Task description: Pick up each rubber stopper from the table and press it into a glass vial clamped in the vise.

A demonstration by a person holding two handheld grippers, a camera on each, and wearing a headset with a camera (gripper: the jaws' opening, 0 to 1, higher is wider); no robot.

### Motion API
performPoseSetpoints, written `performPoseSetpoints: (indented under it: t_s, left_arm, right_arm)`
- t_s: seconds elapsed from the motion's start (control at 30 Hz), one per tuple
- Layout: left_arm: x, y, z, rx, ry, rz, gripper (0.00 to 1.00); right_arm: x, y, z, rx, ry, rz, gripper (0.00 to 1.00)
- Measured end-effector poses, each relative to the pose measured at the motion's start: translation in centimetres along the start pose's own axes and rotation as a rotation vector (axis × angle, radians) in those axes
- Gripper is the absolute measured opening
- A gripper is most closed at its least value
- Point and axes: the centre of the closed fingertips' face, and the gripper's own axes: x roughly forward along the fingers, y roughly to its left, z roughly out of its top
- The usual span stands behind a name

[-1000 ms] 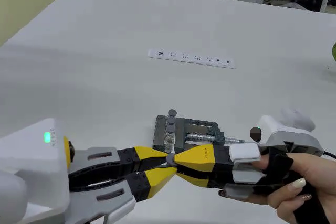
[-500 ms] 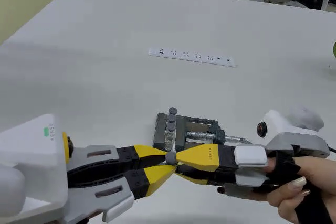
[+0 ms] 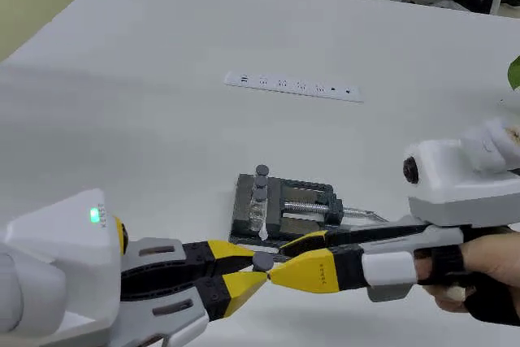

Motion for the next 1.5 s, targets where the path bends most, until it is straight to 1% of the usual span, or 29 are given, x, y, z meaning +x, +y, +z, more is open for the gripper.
performPoseSetpoints:
  t_s: [0.03, 0.1, 0.13, 0.17, 0.2, 0.27, 0.33, 0.37, 0.43, 0.47, 0.5, 0.53, 0.67, 0.73, 0.9, 1.03, 1.2, 1.3, 1.5]
  left_arm:
    - [0.1, -0.1, -0.1, -0.001, 0.005, -0.001, 0.05]
    - [0.1, -0.1, -0.2, 0.001, 0.014, -0.002, 0.05]
    - [0.1, -0.2, -0.3, 0.005, 0.021, -0.003, 0.05]
    - [0.1, -0.2, -0.3, 0.005, 0.026, -0.003, 0.05]
    - [0.1, -0.3, -0.4, 0.007, 0.030, -0.006, 0.05]
    - [0.2, -0.4, -0.4, 0.010, 0.038, -0.011, 0.05]
    - [0.3, -0.5, -0.6, 0.024, 0.050, -0.015, 0.05]
    - [0.3, -0.5, -0.7, 0.030, 0.058, -0.018, 0.05]
    - [0.4, -0.6, -0.9, 0.040, 0.066, -0.025, 0.05]
    - [0.4, -0.7, -1.0, 0.054, 0.077, -0.030, 0.05]
    - [0.5, -0.7, -1.1, 0.060, 0.083, -0.034, 0.05]
    - [0.5, -0.8, -1.2, 0.070, 0.089, -0.038, 0.05]
    - [0.7, -1.0, -1.4, 0.091, 0.103, -0.053, 0.05]
    - [0.8, -1.1, -1.5, 0.103, 0.112, -0.062, 0.05]
    - [1.0, -1.5, -1.8, 0.135, 0.132, -0.079, 0.05]
    - [0.9, -1.6, -2.0, 0.156, 0.145, -0.087, 0.05]
    - [0.9, -1.7, -2.2, 0.181, 0.160, -0.093, 0.05]
    - [1.0, -1.9, -2.3, 0.197, 0.173, -0.096, 0.05]
    - [1.1, -2.0, -2.4, 0.193, 0.174, -0.099, 0.05]
  right_arm:
    - [-0.1, 0.0, 0.0, -0.062, 0.027, -0.015, 0.43]
    - [-0.2, 0.2, 0.0, -0.089, 0.061, -0.037, 0.43]
    - [-0.2, 0.5, 0.2, -0.161, 0.089, -0.043, 0.43]
    - [-0.2, 0.5, 0.3, -0.208, 0.105, -0.056, 0.41]
    - [-0.3, 0.2, 0.2, -0.265, 0.142, -0.088, 0.40]
    - [-0.3, 0.4, 0.2, -0.328, 0.174, -0.099, 0.40]
    - [-0.2, 1.1, 0.5, -0.369, 0.188, -0.083, 0.38]
    - [-0.2, 1.2, 0.6, -0.439, 0.216, -0.087, 0.37]
    - [-0.4, 0.7, 0.3, -0.524, 0.281, -0.122, 0.33]
    - [-0.4, 0.6, 0.2, -0.587, 0.312, -0.135, 0.31]
    - [-0.4, 0.5, 0.1, -0.614, 0.331, -0.142, 0.30]
    - [-0.3, 0.8, -0.1, -0.645, 0.349, -0.126, 0.29]
    - [0.0, 0.8, -0.7, -0.680, 0.390, -0.123, 0.21]
    - [0.1, 0.5, -1.2, -0.698, 0.427, -0.119, 0.22]
    - [0.4, 0.2, -2.0, -0.726, 0.477, -0.122, 0.18]
    - [0.4, -0.1, -2.4, -0.755, 0.512, -0.122, 0.14]
    - [0.5, -0.6, -2.6, -0.771, 0.540, -0.125, 0.12]
    - [0.6, -0.4, -2.9, -0.772, 0.552, -0.116, 0.11]
    - [0.7, -0.1, -3.3, -0.789, 0.573, -0.107, 0.08]
